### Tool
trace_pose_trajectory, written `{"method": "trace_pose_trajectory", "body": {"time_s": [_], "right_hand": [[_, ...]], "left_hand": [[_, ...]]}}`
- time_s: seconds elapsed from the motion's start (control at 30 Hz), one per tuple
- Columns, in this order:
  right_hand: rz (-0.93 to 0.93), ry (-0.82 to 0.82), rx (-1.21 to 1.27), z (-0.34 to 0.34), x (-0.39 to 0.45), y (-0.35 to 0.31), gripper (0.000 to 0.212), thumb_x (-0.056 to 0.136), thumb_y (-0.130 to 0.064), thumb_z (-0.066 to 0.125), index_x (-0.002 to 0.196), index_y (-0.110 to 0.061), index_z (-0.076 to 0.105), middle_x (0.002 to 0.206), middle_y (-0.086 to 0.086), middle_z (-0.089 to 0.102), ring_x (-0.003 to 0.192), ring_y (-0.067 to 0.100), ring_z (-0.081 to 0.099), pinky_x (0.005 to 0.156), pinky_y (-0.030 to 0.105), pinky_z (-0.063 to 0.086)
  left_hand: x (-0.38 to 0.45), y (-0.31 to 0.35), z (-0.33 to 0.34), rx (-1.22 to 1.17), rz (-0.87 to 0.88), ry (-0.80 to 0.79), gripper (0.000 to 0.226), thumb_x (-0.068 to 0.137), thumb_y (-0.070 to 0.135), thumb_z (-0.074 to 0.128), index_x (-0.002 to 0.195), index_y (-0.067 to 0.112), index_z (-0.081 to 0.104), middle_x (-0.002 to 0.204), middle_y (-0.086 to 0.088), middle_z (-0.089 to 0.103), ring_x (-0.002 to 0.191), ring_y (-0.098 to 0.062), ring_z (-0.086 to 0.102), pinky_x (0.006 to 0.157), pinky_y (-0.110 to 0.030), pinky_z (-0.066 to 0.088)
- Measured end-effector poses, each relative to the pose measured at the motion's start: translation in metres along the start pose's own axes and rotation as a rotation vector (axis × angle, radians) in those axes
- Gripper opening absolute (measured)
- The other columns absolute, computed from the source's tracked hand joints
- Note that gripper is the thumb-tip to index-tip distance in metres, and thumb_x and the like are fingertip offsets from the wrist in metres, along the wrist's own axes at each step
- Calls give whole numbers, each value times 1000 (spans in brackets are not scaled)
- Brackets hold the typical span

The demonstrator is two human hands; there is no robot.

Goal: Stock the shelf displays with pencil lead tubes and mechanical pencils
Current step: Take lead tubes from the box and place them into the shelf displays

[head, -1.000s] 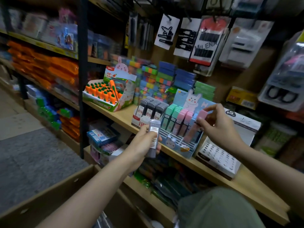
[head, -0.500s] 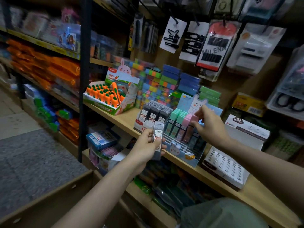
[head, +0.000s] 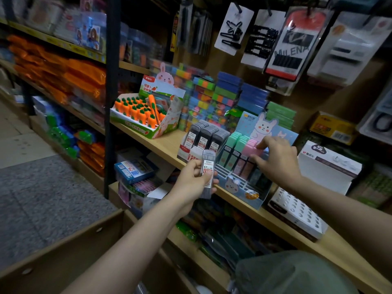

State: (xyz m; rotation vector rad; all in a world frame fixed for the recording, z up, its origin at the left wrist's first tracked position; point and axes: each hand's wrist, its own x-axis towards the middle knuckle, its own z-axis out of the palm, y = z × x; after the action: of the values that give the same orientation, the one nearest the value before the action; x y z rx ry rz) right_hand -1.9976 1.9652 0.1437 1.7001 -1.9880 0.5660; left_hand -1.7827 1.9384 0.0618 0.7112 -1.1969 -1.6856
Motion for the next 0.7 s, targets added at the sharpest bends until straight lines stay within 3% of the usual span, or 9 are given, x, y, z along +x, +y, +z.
{"method": "trace_pose_trajectory", "body": {"time_s": [0.27, 0.37, 0.43, 0.47, 0.57, 0.7], "right_hand": [[45, 7, -75, 3, -3, -2, 24, 82, -33, 73, 98, -18, 65, 108, 5, 53, 107, 26, 48, 85, 42, 38], [43, 47, -2, -3, -3, -10, 34, 84, -35, 71, 113, -20, 61, 110, 5, 49, 105, 24, 48, 85, 40, 41], [10, 90, 251, -8, -5, -26, 38, 88, -34, 68, 121, -22, 55, 110, 0, 48, 98, 15, 50, 75, 25, 45], [-17, 57, 384, -11, -6, -38, 36, 89, -34, 65, 122, -23, 53, 108, -4, 51, 93, 11, 53, 70, 18, 46], [-73, -197, 583, -10, -8, -73, 34, 89, -42, 63, 119, -31, 53, 96, -14, 60, 82, 1, 61, 65, 16, 52], [-70, -268, 620, -3, -2, -93, 24, 85, -30, 73, 105, -27, 62, 88, -13, 63, 72, -9, 63, 58, 8, 50]], "left_hand": [[-2, 3, -2, 128, 25, 13, 21, 98, 9, 53, 109, 26, 60, 103, 4, 74, 102, -18, 67, 94, -45, 53], [-2, 5, -3, 141, 39, 7, 24, 99, 11, 52, 119, 23, 58, 102, 2, 74, 100, -17, 67, 88, -38, 55], [-2, 6, -5, 155, 57, 2, 23, 99, 12, 52, 120, 21, 58, 102, 2, 73, 98, -14, 67, 82, -32, 54], [-2, 7, -6, 171, 66, -1, 22, 100, 13, 51, 118, 22, 58, 102, 2, 73, 97, -13, 67, 80, -30, 53], [0, 8, -10, 205, 88, -26, 18, 100, 16, 51, 113, 24, 60, 100, 3, 73, 90, -6, 67, 74, -25, 50], [7, 9, -18, 262, 135, -50, 14, 99, 19, 52, 109, 25, 62, 92, 8, 74, 81, -1, 69, 64, -19, 51]]}}
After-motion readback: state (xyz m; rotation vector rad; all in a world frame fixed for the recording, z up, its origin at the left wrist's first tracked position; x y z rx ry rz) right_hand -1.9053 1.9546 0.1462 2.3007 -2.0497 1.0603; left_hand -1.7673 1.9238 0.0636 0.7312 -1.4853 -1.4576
